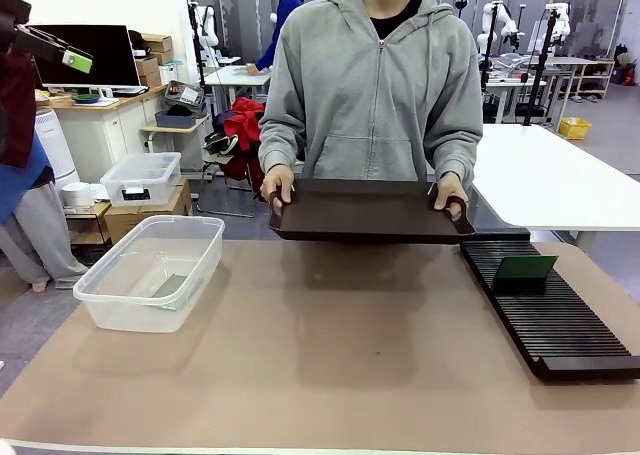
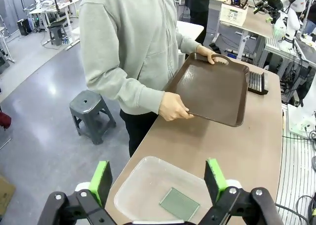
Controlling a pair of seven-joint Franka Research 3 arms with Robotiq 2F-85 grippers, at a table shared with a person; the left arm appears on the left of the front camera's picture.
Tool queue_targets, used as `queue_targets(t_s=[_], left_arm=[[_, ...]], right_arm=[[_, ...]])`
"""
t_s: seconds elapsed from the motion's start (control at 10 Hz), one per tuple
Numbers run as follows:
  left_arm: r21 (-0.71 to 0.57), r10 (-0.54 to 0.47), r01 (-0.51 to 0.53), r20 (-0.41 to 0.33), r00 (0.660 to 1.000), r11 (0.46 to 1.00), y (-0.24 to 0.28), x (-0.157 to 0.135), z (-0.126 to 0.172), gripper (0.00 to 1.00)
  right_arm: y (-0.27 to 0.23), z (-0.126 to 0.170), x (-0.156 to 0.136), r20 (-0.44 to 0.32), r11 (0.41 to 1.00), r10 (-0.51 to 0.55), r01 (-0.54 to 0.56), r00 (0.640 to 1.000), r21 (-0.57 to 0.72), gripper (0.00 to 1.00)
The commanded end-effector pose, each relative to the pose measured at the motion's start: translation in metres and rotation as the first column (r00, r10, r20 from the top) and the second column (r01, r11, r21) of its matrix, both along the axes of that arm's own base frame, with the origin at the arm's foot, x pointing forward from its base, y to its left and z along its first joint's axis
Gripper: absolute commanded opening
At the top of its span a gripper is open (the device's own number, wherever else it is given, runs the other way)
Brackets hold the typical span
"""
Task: Sort PCBs into racks and boxes based on the side picked up.
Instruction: If the short side of the Blank PCB is picked up, insert it into the PCB Rack ; if the long side is picked up, place it in the Organizing box.
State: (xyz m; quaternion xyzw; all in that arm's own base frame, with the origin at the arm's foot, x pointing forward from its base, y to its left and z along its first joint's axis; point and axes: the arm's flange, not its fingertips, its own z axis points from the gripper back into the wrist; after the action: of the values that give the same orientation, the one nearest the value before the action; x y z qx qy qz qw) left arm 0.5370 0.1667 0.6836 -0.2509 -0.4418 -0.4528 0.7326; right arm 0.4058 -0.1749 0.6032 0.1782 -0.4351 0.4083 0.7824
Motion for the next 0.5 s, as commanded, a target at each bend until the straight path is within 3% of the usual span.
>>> queue_targets(t_s=[0.0,0.4], left_arm=[[0.019,0.006,-0.006,-0.001,1.000,1.000,0.0002,-0.0011,-0.0012,1.00],[0.019,0.006,-0.006,-0.001,1.000,1.000,0.0002,-0.0011,-0.0012,1.00]], right_arm=[[0.0009,-0.0003,0.0011,-0.002,1.000,-0.005,0.005,1.000,-0.002,1.00],[0.0009,-0.0003,0.0011,-0.002,1.000,-0.005,0.005,1.000,-0.002,1.00]])
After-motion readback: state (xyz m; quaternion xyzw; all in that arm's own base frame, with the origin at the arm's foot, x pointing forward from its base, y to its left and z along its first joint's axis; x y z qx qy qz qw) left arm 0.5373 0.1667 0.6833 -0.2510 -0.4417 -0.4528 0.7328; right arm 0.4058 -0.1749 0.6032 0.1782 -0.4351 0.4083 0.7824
